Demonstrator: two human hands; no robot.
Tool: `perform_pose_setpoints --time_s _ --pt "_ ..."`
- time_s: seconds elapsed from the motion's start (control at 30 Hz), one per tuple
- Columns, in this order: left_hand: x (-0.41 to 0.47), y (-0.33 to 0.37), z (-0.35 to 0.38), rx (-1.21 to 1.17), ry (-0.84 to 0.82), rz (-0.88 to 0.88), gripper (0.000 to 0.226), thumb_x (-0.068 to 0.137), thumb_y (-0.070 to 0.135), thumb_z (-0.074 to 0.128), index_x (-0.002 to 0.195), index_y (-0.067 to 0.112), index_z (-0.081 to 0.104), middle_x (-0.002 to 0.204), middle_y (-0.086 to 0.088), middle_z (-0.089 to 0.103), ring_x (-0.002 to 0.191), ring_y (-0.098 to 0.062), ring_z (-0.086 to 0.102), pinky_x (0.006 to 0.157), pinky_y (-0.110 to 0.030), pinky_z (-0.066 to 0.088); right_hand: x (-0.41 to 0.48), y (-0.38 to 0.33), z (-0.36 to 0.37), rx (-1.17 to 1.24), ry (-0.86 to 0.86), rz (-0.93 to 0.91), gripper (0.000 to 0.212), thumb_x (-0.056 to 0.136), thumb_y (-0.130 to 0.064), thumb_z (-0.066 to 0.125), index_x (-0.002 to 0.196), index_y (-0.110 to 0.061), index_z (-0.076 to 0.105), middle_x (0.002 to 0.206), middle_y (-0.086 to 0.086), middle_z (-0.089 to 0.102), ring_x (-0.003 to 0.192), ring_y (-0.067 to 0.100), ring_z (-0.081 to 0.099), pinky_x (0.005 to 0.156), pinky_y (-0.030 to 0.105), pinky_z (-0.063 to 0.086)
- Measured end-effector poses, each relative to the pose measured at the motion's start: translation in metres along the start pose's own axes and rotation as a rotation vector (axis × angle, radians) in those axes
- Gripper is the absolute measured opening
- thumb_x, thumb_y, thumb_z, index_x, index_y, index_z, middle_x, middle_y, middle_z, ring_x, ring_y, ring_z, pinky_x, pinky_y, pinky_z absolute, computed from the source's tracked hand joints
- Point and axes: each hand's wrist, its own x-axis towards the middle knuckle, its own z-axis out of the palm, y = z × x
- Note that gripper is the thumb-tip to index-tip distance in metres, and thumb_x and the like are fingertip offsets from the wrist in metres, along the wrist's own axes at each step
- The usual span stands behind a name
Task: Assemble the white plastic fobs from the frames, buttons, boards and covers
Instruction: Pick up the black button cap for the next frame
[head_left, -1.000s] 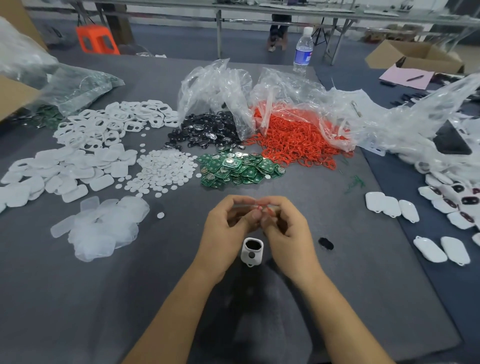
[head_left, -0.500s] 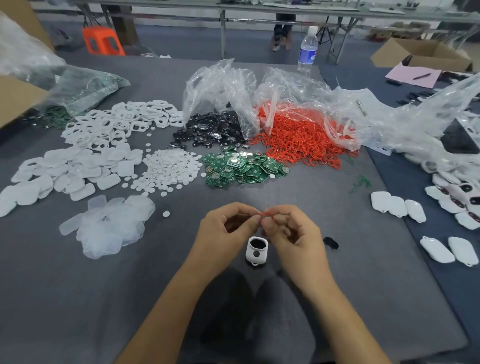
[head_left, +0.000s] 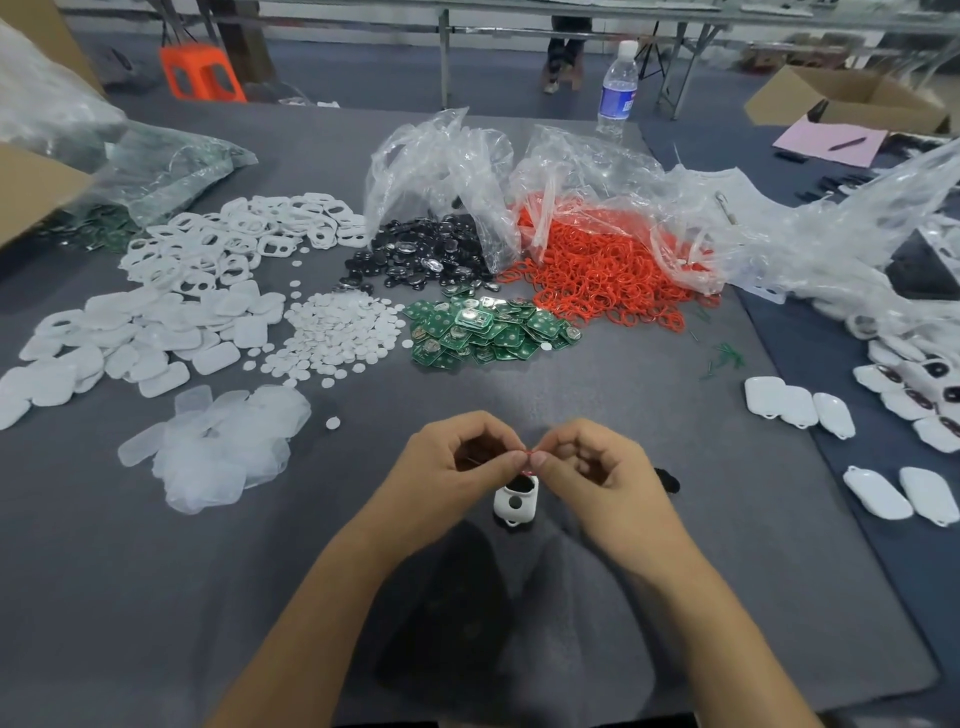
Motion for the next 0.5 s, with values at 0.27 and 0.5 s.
perform_pose_setpoints --time_s 0.27,0.5 --pt "0.005 -0.0023 0.0019 0.049 0.036 -0.092 0.006 0.088 0.027 0.07 0.088 0.024 0.075 0.084 0.003 0.075 0.079 -0.008 0.067 0.079 -0.027 0.054 -0.0054 -0.0024 -0.0016 -0.443 0.023 -0.092 0.018 0.084 -0.021 0.08 0.094 -0.034 0.071 0.084 -0.014 0.068 0.076 0.009 0.062 0.067 0.019 0.049" --pt "0.0067 -0.0058 0.0025 0.061 0.038 -0.183 0.008 0.094 0.02 0.073 0.087 0.023 0.076 0.08 0.004 0.076 0.073 -0.003 0.066 0.072 -0.024 0.052 -0.0025 -0.0041 -0.0015 -0.738 -0.045 -0.228 0.019 0.085 -0.024 0.078 0.1 -0.031 0.067 0.093 -0.017 0.057 0.087 0.002 0.057 0.076 0.014 0.045"
